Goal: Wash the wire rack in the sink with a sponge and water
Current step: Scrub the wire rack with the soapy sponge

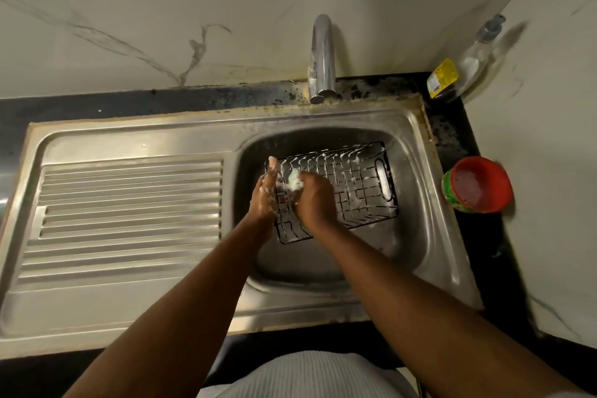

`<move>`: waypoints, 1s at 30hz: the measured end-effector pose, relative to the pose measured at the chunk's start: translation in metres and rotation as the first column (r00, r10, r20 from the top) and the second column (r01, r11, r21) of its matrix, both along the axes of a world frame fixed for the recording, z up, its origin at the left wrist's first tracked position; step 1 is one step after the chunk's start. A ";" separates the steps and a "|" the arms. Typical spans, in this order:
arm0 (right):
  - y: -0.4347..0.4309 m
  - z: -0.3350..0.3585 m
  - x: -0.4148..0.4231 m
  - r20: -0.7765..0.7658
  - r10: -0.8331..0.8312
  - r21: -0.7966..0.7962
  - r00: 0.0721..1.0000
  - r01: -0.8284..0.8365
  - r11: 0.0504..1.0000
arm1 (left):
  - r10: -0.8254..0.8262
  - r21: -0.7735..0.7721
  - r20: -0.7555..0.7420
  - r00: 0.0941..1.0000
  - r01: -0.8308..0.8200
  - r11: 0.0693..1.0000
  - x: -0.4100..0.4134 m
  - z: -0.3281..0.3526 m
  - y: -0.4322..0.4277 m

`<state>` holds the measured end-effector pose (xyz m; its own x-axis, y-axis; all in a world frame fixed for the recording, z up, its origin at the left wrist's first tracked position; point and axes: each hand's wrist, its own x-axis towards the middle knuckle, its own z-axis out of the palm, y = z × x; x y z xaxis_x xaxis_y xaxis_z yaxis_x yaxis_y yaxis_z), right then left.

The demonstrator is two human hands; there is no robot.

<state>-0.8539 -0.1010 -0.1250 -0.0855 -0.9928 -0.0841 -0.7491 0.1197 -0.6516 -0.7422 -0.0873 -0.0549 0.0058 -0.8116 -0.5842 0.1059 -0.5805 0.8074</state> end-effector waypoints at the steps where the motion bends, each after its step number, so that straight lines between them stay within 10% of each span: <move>1: 0.001 0.004 0.006 0.024 0.062 -0.022 0.998 -0.062 0.998 | 0.009 0.015 -0.023 1.000 -0.009 1.000 -0.002 -0.001 -0.002; 5: -0.008 0.019 -0.003 -0.020 0.354 -0.055 0.935 -0.355 0.933 | -0.018 0.053 -0.009 1.000 0.018 0.998 -0.002 -0.011 -0.006; 10: -0.028 0.019 -0.064 -0.215 0.019 -0.050 0.976 -0.031 0.998 | -0.044 0.070 -0.040 0.998 0.047 0.996 -0.001 -0.010 -0.006; 16: -0.021 0.019 -0.069 -0.320 -0.006 0.017 0.947 0.012 1.000 | 0.022 0.086 0.005 1.000 -0.022 0.996 -0.013 -0.010 -0.012; 30: -0.003 0.001 -0.098 0.077 -0.246 0.222 0.966 0.223 0.949 | -0.062 0.374 0.013 0.998 0.053 0.926 0.007 -0.033 -0.033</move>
